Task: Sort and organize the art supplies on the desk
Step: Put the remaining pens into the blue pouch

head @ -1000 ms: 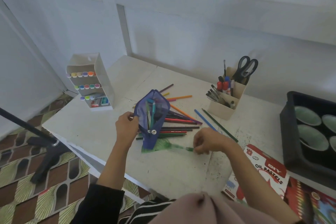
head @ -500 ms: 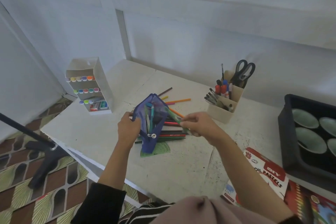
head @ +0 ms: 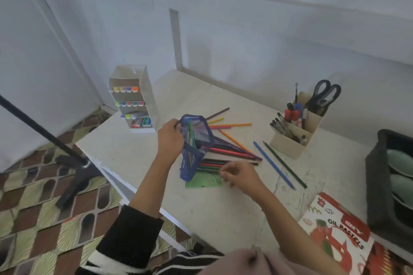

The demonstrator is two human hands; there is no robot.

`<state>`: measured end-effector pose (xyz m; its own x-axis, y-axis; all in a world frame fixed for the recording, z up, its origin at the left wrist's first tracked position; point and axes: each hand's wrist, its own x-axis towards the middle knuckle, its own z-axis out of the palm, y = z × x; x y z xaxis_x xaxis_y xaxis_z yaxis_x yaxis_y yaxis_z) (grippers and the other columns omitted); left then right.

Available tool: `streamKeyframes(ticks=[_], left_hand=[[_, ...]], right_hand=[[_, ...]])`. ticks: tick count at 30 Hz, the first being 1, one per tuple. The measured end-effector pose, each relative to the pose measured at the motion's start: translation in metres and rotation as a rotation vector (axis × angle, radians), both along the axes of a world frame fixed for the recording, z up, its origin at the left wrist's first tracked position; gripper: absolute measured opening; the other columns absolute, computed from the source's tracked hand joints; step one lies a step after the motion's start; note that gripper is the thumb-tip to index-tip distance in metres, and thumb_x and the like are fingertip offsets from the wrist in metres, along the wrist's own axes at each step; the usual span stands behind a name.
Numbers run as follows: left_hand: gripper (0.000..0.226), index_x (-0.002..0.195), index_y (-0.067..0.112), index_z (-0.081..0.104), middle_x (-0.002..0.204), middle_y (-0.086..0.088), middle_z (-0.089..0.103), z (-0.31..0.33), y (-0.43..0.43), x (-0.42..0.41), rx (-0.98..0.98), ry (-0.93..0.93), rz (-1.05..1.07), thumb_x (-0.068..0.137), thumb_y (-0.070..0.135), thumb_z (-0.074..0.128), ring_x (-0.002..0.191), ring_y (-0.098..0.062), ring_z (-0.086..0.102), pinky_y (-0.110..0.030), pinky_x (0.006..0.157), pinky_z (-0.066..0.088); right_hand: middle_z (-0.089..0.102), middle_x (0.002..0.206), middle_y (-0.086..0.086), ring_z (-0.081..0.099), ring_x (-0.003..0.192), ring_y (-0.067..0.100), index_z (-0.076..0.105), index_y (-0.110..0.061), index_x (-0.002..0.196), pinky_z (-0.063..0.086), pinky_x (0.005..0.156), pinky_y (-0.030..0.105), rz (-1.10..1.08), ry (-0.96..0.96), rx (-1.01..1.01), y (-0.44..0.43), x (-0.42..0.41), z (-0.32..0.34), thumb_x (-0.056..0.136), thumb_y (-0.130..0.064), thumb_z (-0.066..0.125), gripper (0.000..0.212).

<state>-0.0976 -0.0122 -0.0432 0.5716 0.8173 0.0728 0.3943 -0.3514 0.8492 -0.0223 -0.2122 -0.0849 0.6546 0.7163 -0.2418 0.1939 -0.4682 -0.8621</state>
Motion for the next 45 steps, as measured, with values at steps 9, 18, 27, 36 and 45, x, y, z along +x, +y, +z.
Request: streamKeyframes(ticks=[9,18,27,36,45], left_hand=[[0.025,0.099,0.005,0.063,0.090,-0.011,0.062,0.005,0.016,-0.064,0.037,-0.033,0.173,0.097,0.002,0.038,0.079,-0.024,0.054,-0.029,0.066,0.039],[0.025,0.103,0.003,0.061,0.098,-0.015,0.064,-0.024,0.020,-0.102,0.004,0.132,0.337,0.100,0.012,0.038,0.089,-0.032,0.059,-0.039,0.077,0.049],[0.026,0.109,0.001,0.061,0.101,-0.017,0.064,-0.022,0.023,-0.101,-0.043,0.137,0.292,0.100,0.013,0.041,0.085,-0.028,0.055,-0.031,0.072,0.041],[0.031,0.127,0.012,0.048,0.096,-0.007,0.062,-0.022,0.031,-0.108,-0.152,0.053,0.221,0.097,0.018,0.049,0.075,-0.016,0.057,-0.024,0.060,0.049],[0.043,0.125,0.011,0.046,0.106,0.000,0.030,-0.029,0.052,-0.114,0.239,0.075,-0.097,0.085,0.014,0.062,0.092,-0.018,0.044,-0.024,0.070,0.038]], right_hand=[[0.045,0.133,-0.003,0.040,0.123,0.016,0.055,-0.019,0.128,0.043,0.095,0.030,0.442,-0.564,-0.202,0.037,-0.021,-0.024,0.082,-0.030,0.069,0.049],[0.044,0.127,0.006,0.047,0.115,0.021,0.052,-0.011,0.126,0.044,0.085,0.031,0.392,-0.655,-0.247,0.037,-0.032,-0.030,0.088,-0.031,0.060,0.043],[0.051,0.047,-0.001,0.052,0.047,0.018,0.058,-0.013,0.056,0.028,0.031,0.019,0.513,-1.245,-0.120,0.040,-0.030,-0.025,0.070,-0.024,0.064,0.018],[0.059,0.059,0.004,0.046,0.045,0.003,0.050,-0.012,0.067,0.033,0.043,0.019,0.103,-0.464,-0.009,0.094,-0.042,0.020,0.096,-0.014,0.042,0.031],[0.067,0.080,0.018,0.064,0.072,0.027,0.066,0.004,0.101,0.050,0.069,0.034,0.074,-0.254,-0.122,0.159,-0.075,0.031,0.100,-0.038,0.035,0.053]])
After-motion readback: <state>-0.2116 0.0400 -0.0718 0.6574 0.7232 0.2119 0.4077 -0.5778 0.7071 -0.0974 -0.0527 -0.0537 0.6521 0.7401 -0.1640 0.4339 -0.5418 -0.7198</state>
